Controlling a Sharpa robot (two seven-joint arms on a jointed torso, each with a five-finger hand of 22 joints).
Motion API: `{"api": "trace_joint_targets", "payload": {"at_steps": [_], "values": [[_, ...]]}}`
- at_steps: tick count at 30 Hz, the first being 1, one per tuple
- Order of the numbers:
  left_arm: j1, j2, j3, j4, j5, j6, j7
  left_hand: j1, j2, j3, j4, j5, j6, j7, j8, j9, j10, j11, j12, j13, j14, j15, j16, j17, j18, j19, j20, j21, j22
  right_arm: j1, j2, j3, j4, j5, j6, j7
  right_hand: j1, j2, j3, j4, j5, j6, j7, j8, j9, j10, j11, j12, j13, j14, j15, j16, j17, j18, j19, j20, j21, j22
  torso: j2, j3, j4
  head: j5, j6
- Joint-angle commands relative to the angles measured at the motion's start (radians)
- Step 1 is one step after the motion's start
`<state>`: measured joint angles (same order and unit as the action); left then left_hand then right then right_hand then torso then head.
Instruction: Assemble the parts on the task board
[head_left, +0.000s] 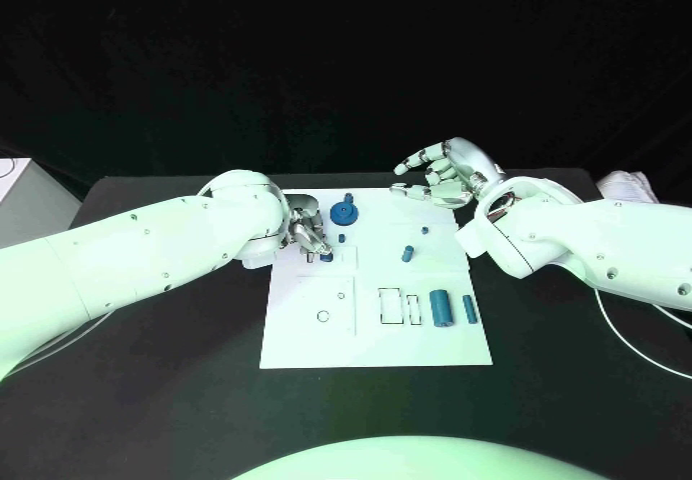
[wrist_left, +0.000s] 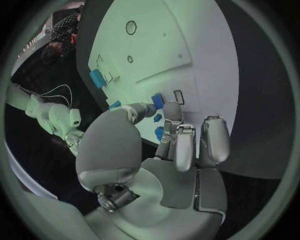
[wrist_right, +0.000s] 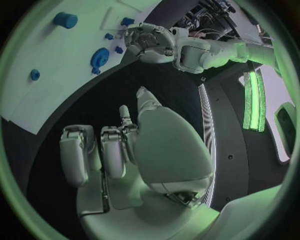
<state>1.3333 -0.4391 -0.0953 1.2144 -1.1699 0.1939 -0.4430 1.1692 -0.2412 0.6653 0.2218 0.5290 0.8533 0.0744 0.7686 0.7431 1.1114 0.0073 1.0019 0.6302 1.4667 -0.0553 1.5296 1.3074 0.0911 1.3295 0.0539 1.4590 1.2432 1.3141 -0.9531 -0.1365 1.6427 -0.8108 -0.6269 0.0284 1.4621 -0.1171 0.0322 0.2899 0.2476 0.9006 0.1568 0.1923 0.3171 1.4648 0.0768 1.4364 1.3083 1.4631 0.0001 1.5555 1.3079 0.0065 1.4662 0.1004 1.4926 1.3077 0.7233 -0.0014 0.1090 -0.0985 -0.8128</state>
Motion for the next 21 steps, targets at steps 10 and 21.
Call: {"api": "trace_joint_targets", "payload": {"at_steps": [10,21], "values": [[-0.001,0.007,0.0,0.004,0.007,0.031,0.0,-0.001,0.009,0.211,-0.218,0.003,0.007,0.002,0.005,-0.001,0.003,-0.006,0.002,0.0,0.066,-0.002,-0.001,0.159,-0.017,-0.002,0.0,0.001,0.0,-0.001,0.0,0.0,0.0,-0.003,0.012,0.003,-0.011,0.001,0.006,-0.001,-0.004,0.002,0.004,0.002,-0.001,-0.005,-0.001,-0.001,0.15,0.097,0.002,-0.004,0.22,0.014,0.067,0.004,-0.004,0.212,-0.001,0.0005,0.0,-0.002,-0.004],[-0.001,0.016,-0.001,-0.001,0.017,0.032,-0.001,-0.002,0.008,0.209,-0.217,0.003,0.007,0.002,0.005,0.0,0.004,-0.006,0.003,0.002,0.067,-0.002,0.0,0.161,-0.016,-0.003,0.001,0.0,-0.002,-0.001,-0.001,0.0,0.002,-0.002,0.011,0.004,-0.011,0.001,0.006,-0.001,-0.004,0.002,0.004,0.002,-0.001,-0.005,-0.001,-0.001,0.15,0.097,0.002,-0.004,0.22,0.014,0.067,0.004,-0.004,0.212,0.0,0.0,-0.0004,-0.002,-0.005]]}}
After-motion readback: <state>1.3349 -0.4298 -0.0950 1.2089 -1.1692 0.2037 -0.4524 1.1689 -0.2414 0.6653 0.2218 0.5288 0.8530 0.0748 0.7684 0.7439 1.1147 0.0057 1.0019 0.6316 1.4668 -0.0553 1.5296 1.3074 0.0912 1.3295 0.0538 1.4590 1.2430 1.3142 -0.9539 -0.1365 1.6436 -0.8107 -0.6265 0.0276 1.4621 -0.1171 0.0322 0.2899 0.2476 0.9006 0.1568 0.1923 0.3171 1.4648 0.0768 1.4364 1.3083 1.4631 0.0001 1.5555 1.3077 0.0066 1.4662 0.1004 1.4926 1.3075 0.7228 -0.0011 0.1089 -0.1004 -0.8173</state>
